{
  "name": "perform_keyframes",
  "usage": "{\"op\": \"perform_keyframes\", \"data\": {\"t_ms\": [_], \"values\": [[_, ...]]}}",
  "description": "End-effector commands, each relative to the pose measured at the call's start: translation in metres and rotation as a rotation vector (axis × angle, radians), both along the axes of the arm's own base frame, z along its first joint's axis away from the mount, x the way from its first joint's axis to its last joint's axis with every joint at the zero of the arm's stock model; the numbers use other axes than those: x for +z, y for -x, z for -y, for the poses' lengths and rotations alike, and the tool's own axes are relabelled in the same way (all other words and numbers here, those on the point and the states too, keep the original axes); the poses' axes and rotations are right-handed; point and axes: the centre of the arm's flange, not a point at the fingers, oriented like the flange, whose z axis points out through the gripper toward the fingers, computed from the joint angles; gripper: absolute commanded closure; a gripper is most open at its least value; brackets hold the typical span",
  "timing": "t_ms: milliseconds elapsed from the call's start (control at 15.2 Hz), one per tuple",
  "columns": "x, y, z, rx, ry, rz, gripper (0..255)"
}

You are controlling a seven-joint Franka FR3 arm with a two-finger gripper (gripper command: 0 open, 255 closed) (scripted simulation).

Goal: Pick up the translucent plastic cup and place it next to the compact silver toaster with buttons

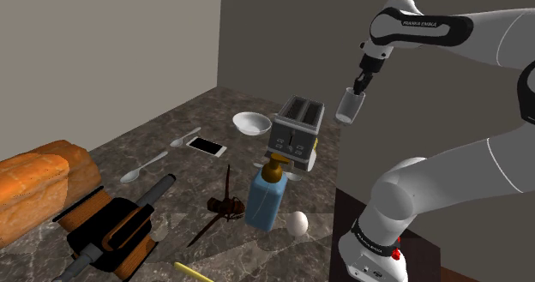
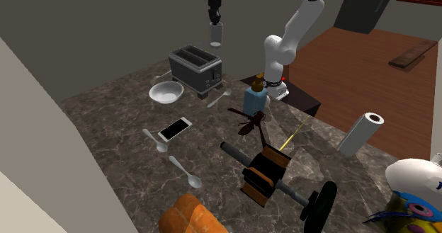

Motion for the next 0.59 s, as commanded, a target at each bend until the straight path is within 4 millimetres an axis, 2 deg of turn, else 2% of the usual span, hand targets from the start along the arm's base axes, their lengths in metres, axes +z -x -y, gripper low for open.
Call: {"op": "perform_keyframes", "data": {"t_ms": [0, 528], "values": [[-0.010, -0.001, 0.000, 0.000, 0.001, 0.001, 255], [-0.052, -0.001, 0.000, 0.000, 0.001, 0.001, 255]]}}
